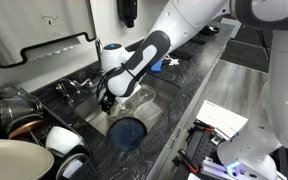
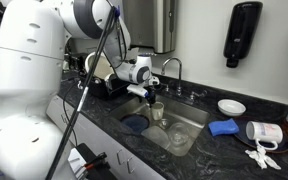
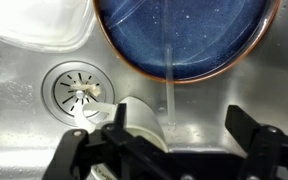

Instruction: Remove the straw from the sink

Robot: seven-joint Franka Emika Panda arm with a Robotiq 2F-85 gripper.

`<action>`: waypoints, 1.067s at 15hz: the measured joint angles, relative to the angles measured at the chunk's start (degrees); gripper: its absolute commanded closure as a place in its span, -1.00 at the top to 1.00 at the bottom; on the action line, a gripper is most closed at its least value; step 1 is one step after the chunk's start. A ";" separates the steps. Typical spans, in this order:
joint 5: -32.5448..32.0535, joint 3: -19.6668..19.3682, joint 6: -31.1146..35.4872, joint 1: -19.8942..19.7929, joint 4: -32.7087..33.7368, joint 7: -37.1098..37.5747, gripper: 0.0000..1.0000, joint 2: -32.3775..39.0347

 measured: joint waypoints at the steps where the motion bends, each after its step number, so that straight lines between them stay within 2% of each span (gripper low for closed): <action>1: -0.30 -0.51 0.41 0.66 -0.08 1.24 1.00 0.58; 7: -0.37 -1.15 4.95 2.46 -0.41 3.01 1.00 4.69; 16: -0.37 -1.75 10.26 2.59 -0.39 2.83 1.00 9.42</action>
